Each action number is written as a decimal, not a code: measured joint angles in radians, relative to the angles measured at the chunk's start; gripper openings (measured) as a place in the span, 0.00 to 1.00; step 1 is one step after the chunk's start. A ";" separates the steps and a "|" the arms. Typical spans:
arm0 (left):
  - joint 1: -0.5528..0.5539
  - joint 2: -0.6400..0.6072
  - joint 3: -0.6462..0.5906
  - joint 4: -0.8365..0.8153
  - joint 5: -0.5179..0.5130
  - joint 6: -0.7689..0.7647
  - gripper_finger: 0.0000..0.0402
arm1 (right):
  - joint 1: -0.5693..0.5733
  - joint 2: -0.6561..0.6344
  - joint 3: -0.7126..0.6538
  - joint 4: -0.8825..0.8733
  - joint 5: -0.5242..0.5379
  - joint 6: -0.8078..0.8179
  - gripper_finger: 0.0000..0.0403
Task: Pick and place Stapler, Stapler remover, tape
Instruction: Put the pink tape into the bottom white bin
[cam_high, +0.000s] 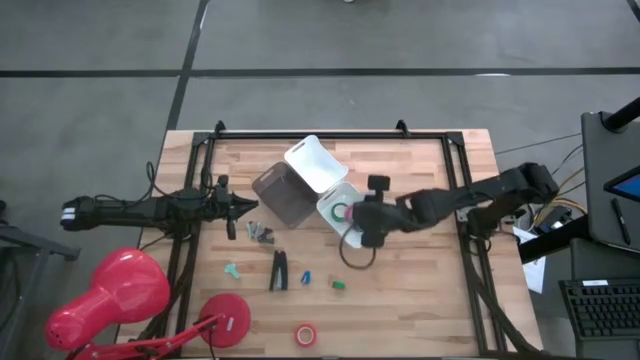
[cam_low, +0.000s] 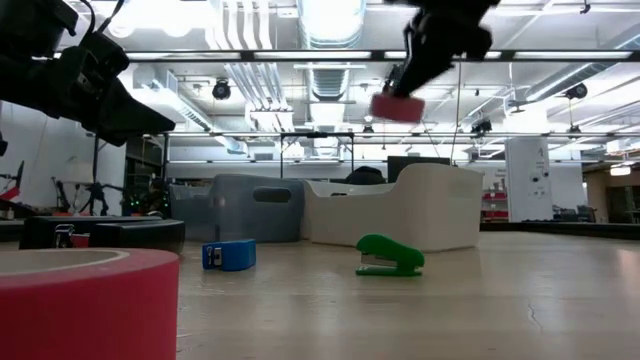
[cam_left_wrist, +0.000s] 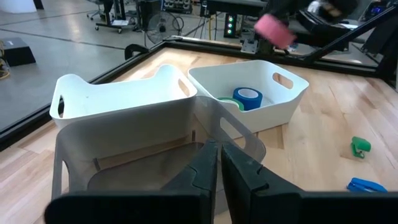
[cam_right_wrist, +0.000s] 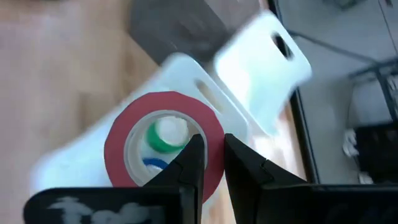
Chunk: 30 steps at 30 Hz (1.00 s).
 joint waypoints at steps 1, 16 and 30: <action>0.000 0.000 0.000 0.000 0.000 0.000 0.06 | -0.016 0.000 -0.011 -0.001 -0.002 -0.005 0.11; 0.000 0.000 0.000 -0.002 0.000 0.000 0.06 | -0.137 0.003 -0.211 0.143 -0.118 -0.030 0.12; 0.000 0.000 0.000 -0.002 0.000 0.000 0.06 | -0.136 0.004 -0.301 0.275 -0.210 -0.029 0.12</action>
